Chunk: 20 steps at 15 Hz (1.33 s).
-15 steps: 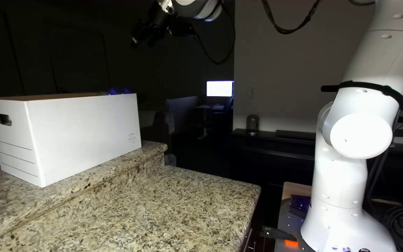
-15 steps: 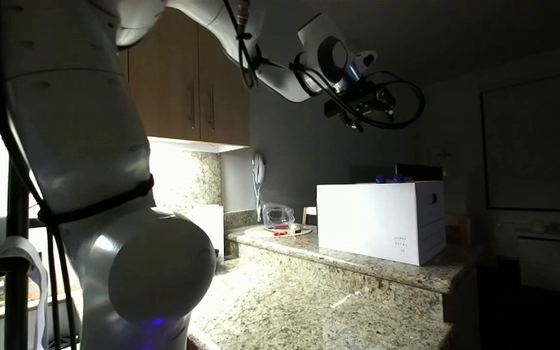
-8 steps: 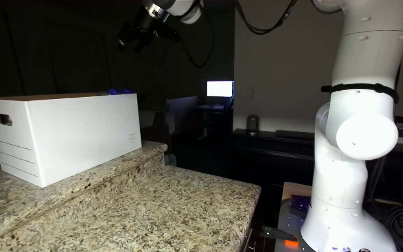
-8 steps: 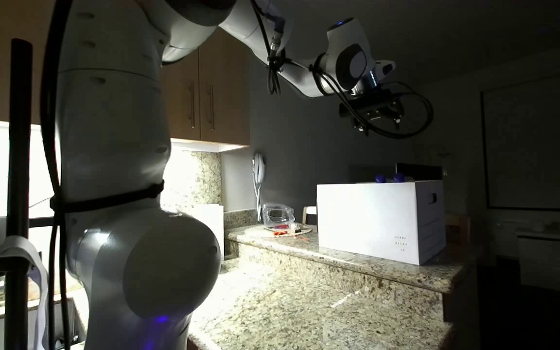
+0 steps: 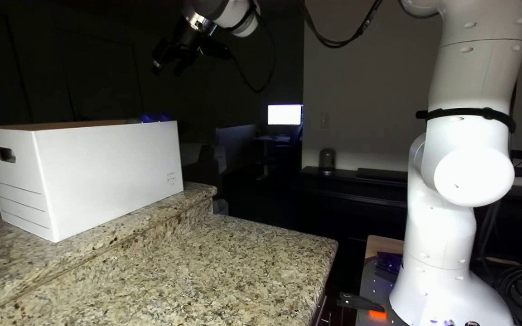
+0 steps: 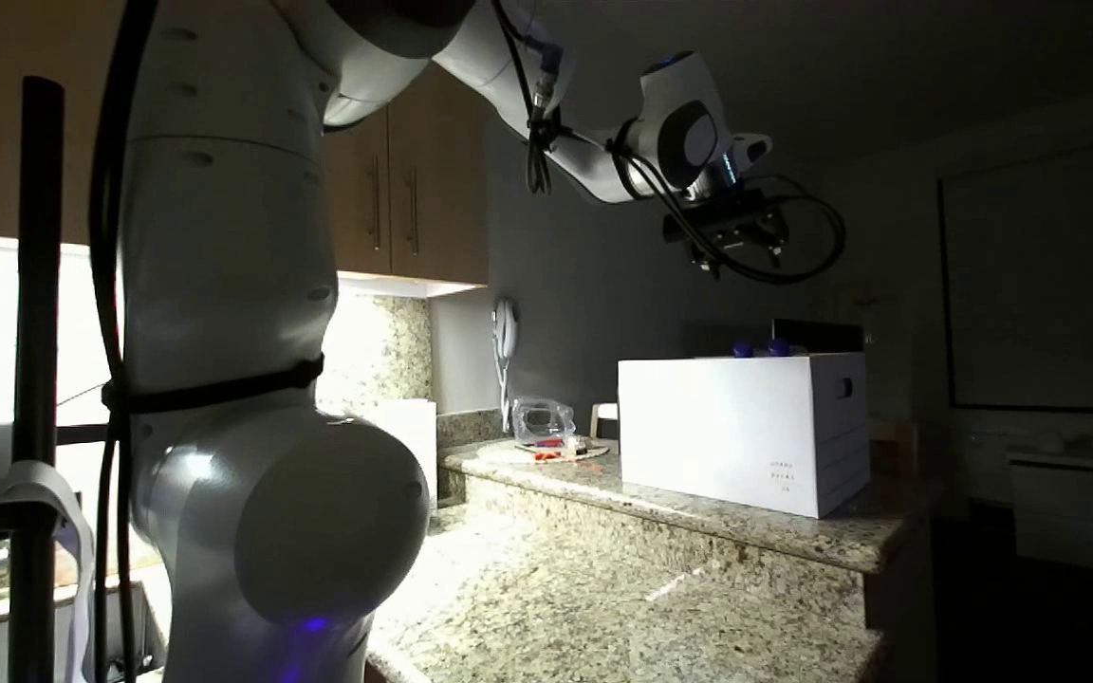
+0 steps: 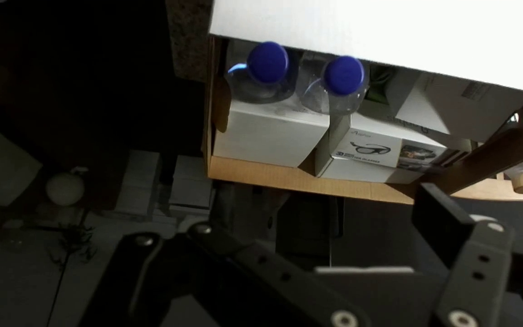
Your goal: Remove the water bottles from the box and put them on the counter
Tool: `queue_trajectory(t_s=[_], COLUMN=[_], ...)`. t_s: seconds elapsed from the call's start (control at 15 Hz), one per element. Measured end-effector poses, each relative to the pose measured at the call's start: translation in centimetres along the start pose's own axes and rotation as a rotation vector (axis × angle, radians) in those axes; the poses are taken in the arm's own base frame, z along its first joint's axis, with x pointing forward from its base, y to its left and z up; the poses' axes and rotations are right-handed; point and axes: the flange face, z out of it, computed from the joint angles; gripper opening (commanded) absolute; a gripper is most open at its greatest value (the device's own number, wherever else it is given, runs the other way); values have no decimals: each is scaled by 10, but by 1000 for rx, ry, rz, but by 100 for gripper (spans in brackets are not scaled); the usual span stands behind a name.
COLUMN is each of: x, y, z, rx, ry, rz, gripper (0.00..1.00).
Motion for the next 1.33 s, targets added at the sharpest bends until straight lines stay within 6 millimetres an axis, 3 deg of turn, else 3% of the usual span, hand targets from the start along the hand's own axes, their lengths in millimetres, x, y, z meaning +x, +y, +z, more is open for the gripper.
queue_trajectory(t_s=[0.4, 0.73, 1.0, 1.33], x=[-30, -56, -71, -79], y=[8, 0, -1, 15], z=[39, 60, 70, 73], rx=[-27, -31, -48, -83], ry=[5, 27, 41, 31], rz=[15, 16, 7, 37], gripper=[100, 100, 100, 100])
